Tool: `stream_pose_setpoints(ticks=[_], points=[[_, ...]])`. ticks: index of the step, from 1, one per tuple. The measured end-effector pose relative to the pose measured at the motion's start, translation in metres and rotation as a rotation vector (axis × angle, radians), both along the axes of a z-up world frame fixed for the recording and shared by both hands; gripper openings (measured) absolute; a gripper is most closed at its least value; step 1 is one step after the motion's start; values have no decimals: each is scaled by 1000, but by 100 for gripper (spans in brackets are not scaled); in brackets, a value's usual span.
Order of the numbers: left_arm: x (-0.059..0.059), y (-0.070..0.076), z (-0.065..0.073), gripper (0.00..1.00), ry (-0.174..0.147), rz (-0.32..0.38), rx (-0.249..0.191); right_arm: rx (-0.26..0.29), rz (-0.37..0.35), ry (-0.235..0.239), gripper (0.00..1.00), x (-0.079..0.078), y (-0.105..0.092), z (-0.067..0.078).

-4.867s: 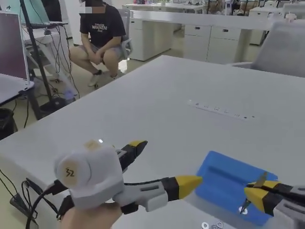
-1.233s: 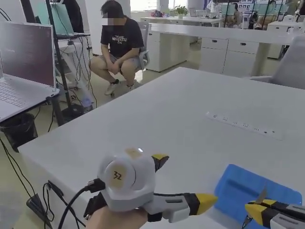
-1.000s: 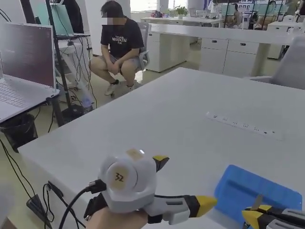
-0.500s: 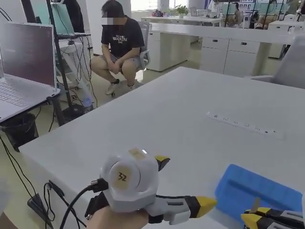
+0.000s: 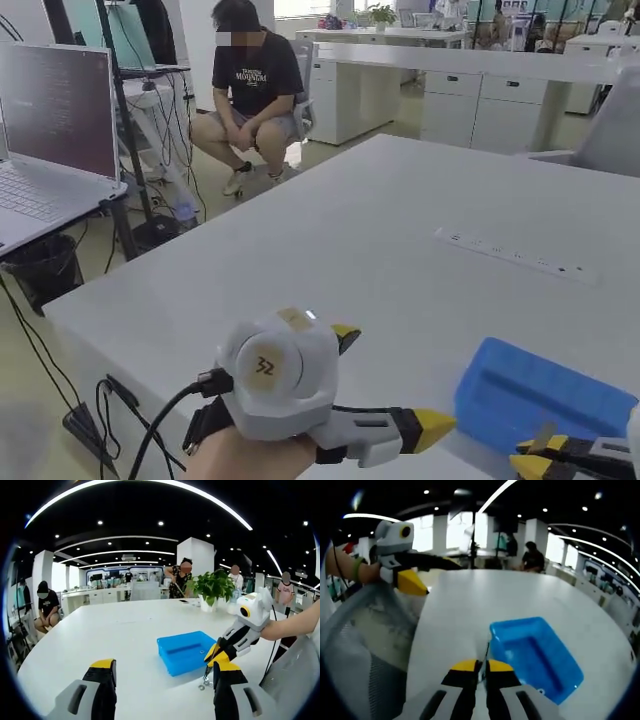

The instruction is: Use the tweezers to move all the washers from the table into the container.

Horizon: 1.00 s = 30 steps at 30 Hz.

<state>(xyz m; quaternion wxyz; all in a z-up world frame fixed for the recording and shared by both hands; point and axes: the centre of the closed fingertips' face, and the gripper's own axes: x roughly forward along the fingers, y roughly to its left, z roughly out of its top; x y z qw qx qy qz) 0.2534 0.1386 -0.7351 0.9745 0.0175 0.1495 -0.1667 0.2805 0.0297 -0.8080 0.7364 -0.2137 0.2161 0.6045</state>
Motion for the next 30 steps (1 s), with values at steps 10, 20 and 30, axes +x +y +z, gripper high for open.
stream_pose_setpoints(ticks=[10, 20, 30], points=[[-5, 0, 2, 82, -15, 2, -25, 59, -86, 68, 2, -2, 5, 9], [-5, 0, 7, 85, -34, -4, -58, 143, -114, 66, 3, 10, 7, 46], [-5, 1, 5, 85, -30, -1, -51, 233, -190, 60, 3, 32, -2, 67]])
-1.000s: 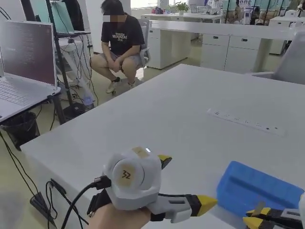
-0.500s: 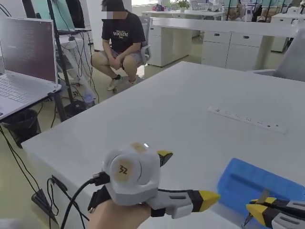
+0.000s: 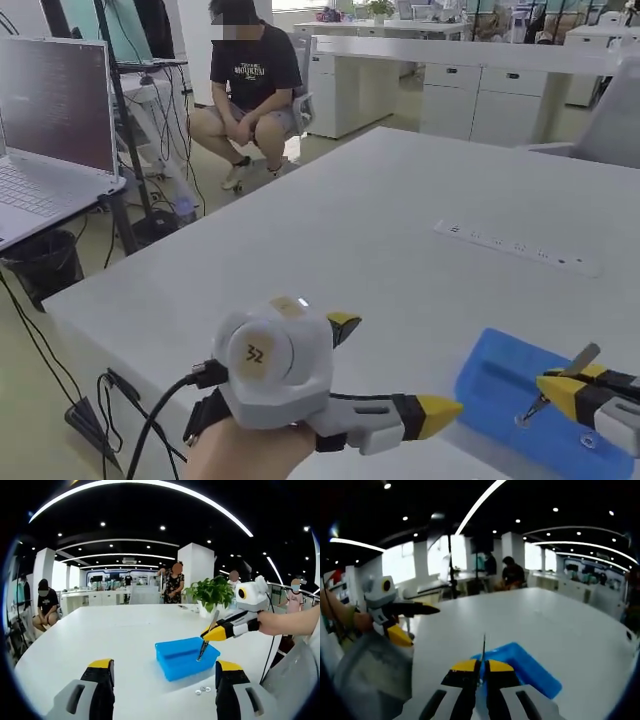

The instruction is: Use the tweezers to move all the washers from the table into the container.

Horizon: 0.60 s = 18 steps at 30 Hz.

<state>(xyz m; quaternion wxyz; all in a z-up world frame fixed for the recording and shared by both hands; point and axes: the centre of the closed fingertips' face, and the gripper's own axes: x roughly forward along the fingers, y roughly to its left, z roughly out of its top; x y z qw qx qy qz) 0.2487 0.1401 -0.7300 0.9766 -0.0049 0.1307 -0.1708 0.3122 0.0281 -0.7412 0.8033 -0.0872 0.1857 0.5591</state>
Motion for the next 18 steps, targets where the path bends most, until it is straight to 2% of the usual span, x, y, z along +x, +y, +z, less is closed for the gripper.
stream_pose_setpoints(ticks=[3, 6, 10, 15, 18], points=[[0, 0, 0, 84, 1, -2, 1, 50, -51, 40, 3, 9, -5, 3], [0, 0, -1, 84, 2, -1, 0, 50, -79, 50, 3, 24, -11, 2], [0, -1, -2, 84, 7, -8, 8, 15, -146, 80, 3, 47, -19, -3], [0, -1, -3, 83, 12, -7, 12, -65, -169, 59, 3, 66, -23, -10], [0, -2, -1, 84, 7, -10, 3, -91, -178, 69, 3, 73, -25, -16]])
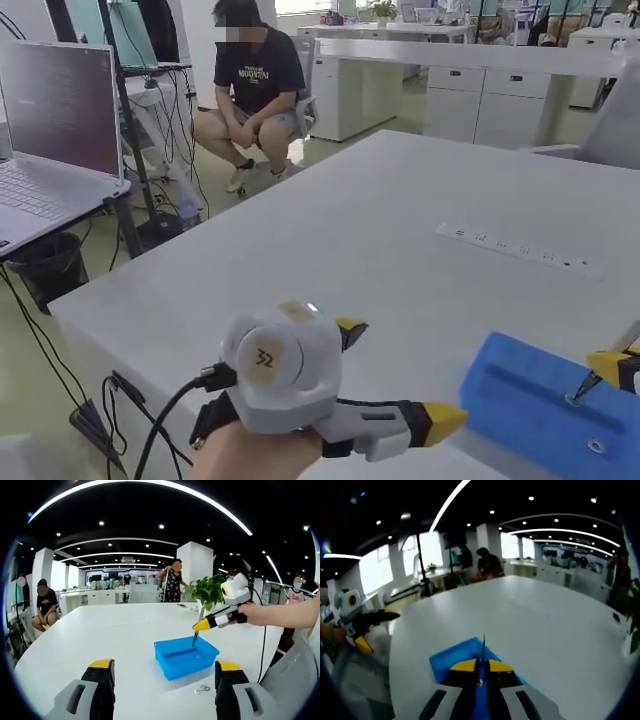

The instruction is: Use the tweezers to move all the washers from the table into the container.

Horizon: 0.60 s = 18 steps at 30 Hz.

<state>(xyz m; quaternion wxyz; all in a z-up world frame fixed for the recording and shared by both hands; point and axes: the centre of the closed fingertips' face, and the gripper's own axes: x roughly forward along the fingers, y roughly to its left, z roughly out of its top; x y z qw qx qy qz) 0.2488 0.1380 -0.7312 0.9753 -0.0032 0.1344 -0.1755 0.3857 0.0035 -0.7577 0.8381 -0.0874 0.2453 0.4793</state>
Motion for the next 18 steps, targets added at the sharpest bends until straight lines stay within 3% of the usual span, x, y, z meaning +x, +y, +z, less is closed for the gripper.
stream_pose_setpoints(ticks=[12, 18], points=[[-2, -7, -7, 83, 32, -34, 29, -34, -6, 1, 3, -5, -3, -17], [-2, -6, -9, 83, 41, -36, 36, -60, 0, 21, 3, -4, -6, -38]])
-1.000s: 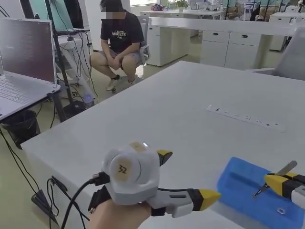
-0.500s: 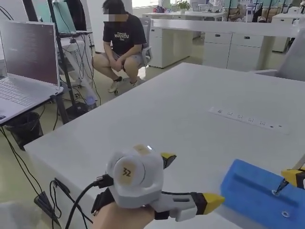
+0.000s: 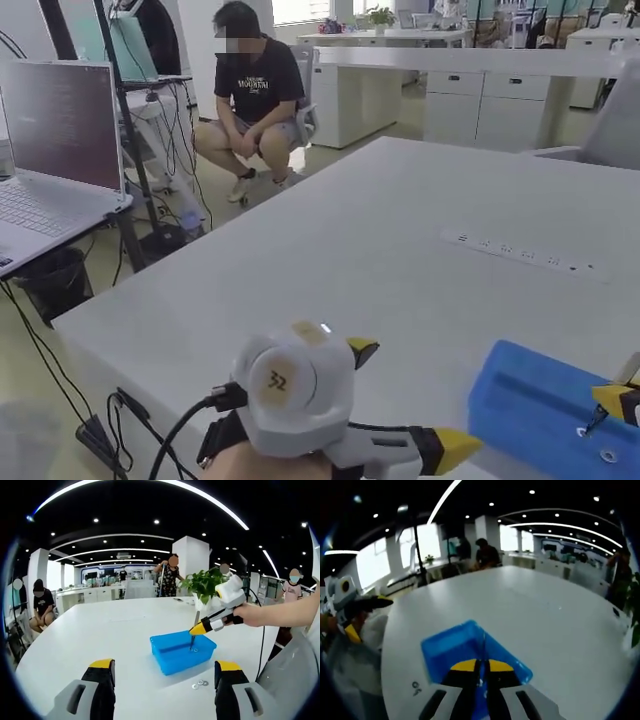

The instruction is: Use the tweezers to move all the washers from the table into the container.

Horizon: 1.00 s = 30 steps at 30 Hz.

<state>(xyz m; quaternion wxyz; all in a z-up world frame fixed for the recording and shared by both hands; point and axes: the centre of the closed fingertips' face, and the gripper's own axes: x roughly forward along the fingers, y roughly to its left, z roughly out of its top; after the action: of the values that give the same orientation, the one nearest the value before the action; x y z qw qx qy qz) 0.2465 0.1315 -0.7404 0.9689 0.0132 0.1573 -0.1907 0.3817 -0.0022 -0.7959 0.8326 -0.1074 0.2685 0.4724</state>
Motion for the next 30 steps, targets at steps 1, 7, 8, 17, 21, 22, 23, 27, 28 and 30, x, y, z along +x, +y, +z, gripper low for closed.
stream_pose_setpoints(ticks=[1, 7, 8, 17, 21, 22, 23, 27, 28, 30], points=[[0, 1, 0, 83, -1, 1, 2, -4, -1, 0, 3, 0, -1, -2], [1, 1, -1, 83, 3, 4, 1, -9, 3, 5, 3, -3, 0, -3], [0, 1, -1, 83, 6, 2, 4, -11, 6, 1, 3, -3, 0, -3], [0, 1, -3, 82, 8, 5, 12, -30, 27, -39, 3, -1, -1, -6], [0, -1, -1, 83, 1, -5, 9, -26, 36, -53, 4, -3, -1, -5], [0, -1, -2, 83, 4, -6, 11, -16, 36, -59, 4, -3, -1, -4], [-1, -2, -2, 83, 6, -6, 13, -13, 34, -60, 4, -2, -2, -3], [0, -1, -2, 83, 4, -5, 13, 9, 33, -72, 4, -8, -1, 5], [0, -1, -1, 83, 3, -4, 12, 14, 33, -74, 4, -9, -1, 7], [0, 0, -1, 82, 2, 0, 9, 29, 33, -91, 4, -12, 0, 15]])
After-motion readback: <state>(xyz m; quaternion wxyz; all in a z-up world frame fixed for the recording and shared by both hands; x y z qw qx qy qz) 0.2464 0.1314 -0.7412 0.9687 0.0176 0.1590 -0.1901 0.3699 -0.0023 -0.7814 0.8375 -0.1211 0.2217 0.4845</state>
